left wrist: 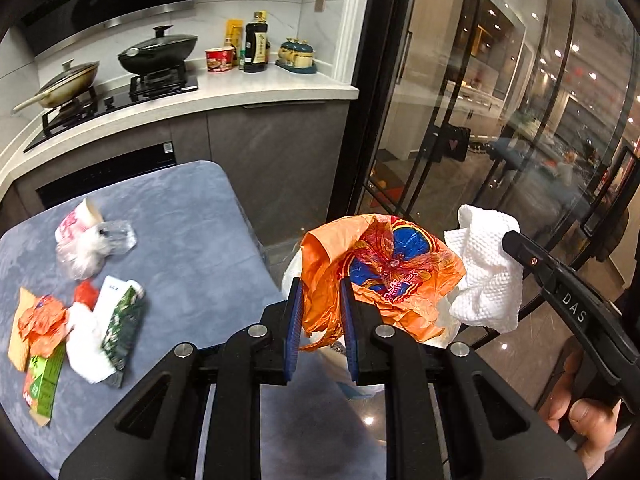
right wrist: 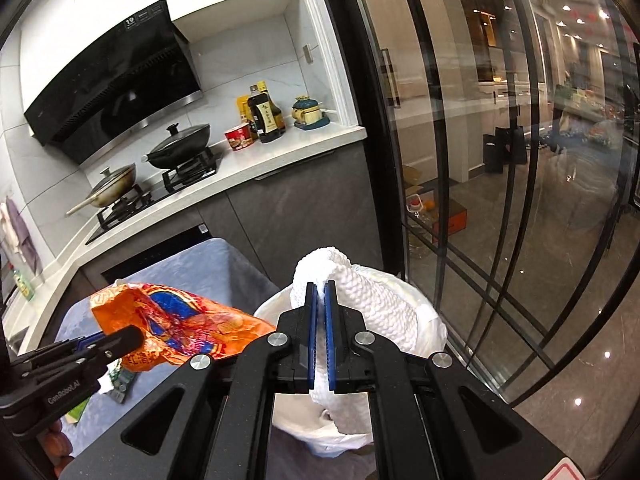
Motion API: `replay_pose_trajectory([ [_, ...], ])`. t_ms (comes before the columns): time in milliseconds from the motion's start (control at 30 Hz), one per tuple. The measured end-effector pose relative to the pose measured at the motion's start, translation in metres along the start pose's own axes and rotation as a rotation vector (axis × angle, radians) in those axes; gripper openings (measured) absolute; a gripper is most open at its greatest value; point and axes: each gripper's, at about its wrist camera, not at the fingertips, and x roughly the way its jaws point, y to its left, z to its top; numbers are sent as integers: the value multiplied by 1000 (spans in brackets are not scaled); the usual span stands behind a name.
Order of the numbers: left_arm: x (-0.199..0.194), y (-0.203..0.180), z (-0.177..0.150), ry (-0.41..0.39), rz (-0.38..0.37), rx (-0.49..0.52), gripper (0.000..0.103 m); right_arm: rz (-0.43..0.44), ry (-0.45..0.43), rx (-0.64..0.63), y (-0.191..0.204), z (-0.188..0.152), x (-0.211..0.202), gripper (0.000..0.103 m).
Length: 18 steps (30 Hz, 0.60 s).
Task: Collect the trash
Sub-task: 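Carry the orange bag and paper towel over the trash bin, then open both tools to drop the bag and towel into the bin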
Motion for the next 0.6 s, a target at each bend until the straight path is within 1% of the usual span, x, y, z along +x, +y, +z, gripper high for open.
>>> replay_pose_trajectory([
  [233,30,-19,10,37,-2,27,18,-6,19,2,-13,8,22,4],
  [433,51,-25,13,66,15,43,18,-12,35,6,-18,12,35,4],
  [600,61,-27,15,81,23,48,19,-21,39,0,-19,15,42,4],
])
